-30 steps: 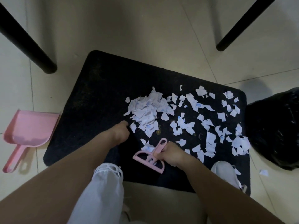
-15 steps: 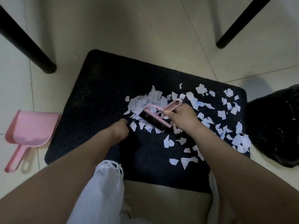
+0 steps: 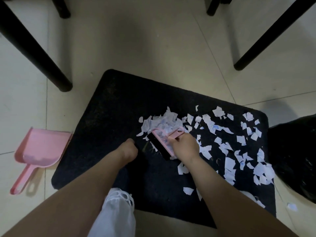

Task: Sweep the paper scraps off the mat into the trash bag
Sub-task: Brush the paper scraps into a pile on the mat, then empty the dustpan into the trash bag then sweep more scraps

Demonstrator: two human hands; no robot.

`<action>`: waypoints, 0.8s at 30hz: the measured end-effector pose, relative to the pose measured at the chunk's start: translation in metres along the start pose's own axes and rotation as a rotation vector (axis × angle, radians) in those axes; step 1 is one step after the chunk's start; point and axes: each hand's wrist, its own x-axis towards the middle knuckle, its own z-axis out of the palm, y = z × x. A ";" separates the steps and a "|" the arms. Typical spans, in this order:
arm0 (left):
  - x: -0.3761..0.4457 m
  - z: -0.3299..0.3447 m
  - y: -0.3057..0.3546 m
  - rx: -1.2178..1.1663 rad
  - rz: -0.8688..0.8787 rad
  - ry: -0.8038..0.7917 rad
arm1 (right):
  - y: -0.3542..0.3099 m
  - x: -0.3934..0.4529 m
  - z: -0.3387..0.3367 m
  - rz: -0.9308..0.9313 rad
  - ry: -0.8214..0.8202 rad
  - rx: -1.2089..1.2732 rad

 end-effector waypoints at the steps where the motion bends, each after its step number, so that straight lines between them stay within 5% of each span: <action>1: 0.000 -0.001 0.001 -0.001 0.009 0.006 | -0.001 -0.002 -0.007 -0.003 0.011 0.048; 7: -0.010 -0.015 0.006 -0.015 0.096 -0.014 | -0.024 -0.022 -0.031 -0.036 0.158 0.361; 13: -0.034 -0.040 -0.016 0.004 0.137 -0.039 | -0.033 -0.047 -0.024 0.038 0.322 0.185; 17: -0.045 -0.065 -0.053 -0.011 0.081 0.110 | -0.054 -0.053 -0.004 0.011 0.344 0.078; 24: -0.053 -0.122 -0.129 -0.078 -0.086 0.410 | -0.161 -0.071 0.080 -0.308 0.226 0.030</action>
